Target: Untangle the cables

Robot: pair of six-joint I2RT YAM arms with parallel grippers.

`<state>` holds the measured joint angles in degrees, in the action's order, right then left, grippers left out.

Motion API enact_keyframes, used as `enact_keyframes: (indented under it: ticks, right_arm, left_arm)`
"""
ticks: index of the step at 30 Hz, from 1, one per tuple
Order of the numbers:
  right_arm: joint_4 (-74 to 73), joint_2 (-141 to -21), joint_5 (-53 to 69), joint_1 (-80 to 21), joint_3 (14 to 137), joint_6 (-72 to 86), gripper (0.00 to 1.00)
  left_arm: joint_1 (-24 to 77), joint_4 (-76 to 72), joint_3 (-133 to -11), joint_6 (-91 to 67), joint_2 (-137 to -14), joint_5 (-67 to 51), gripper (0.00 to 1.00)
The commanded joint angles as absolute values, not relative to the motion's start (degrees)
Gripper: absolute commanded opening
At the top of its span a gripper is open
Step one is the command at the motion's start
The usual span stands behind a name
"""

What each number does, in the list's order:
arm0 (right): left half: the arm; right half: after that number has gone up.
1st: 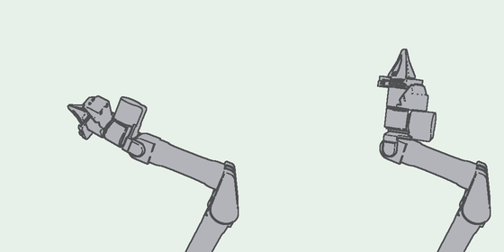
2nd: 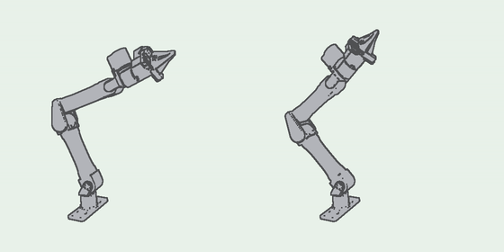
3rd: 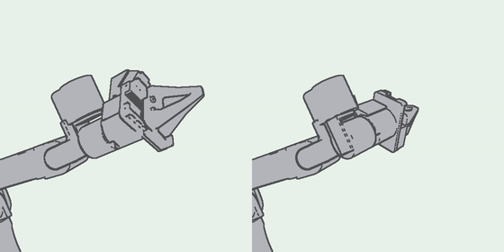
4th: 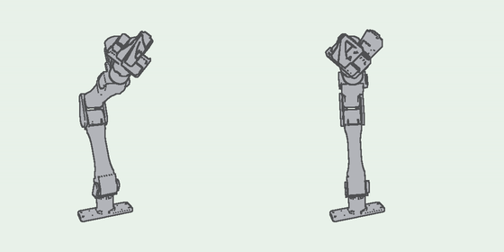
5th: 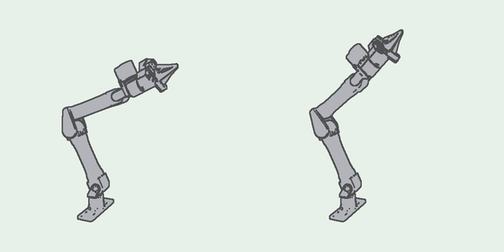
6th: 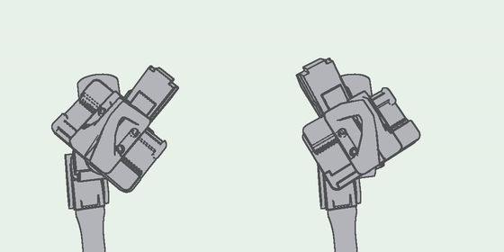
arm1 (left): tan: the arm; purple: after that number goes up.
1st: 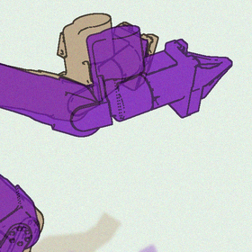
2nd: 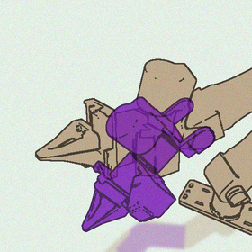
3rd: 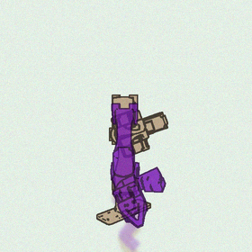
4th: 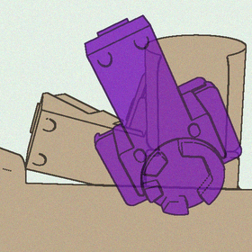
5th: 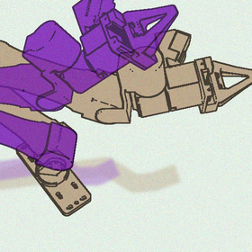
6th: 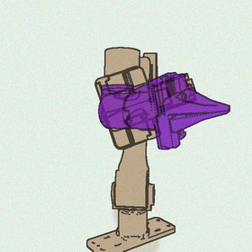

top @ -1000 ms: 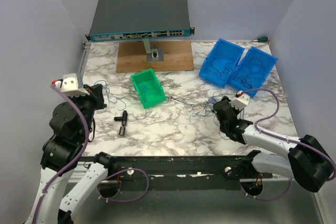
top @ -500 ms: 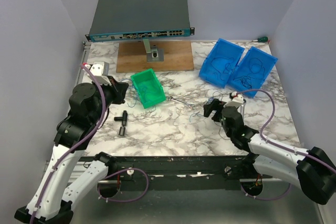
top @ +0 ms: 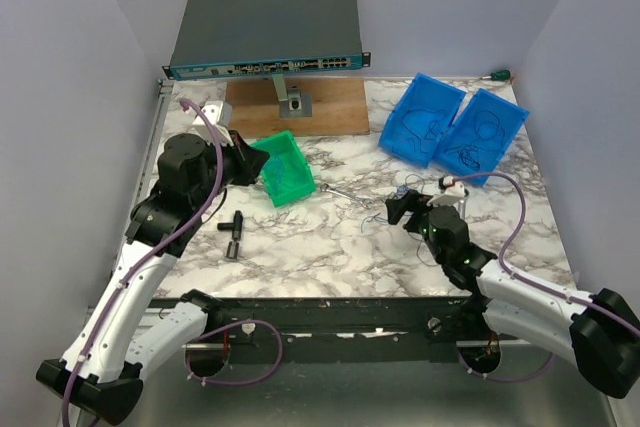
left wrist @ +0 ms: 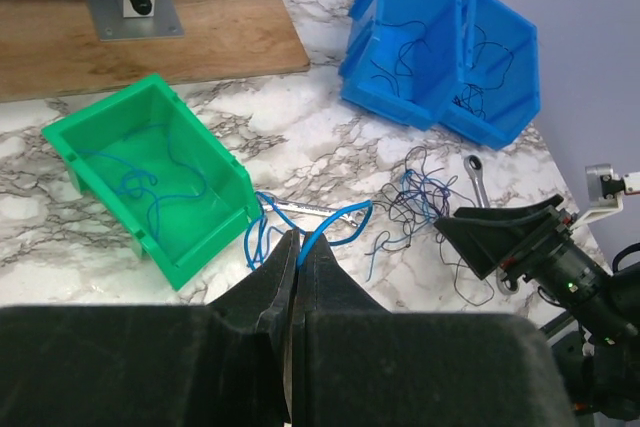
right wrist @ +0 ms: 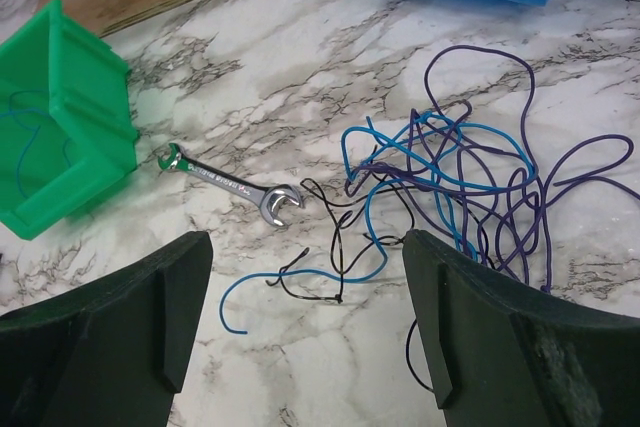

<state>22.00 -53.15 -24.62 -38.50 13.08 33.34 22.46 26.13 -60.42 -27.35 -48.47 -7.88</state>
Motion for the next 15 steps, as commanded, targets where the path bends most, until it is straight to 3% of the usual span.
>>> enact_keyframes:
  ticks: [1, 15]
  right_arm:
    - [24.1, -52.0, -23.5, -38.3, 12.0, 32.3, 0.85]
    - [25.0, -50.9, -23.1, -38.3, 11.2, 31.5, 0.84]
  left_arm:
    - [22.2, 23.5, -60.1, -28.3, -48.9, -10.3, 0.00]
    - [22.2, 26.4, -69.0, -24.5, -53.9, -6.3, 0.00]
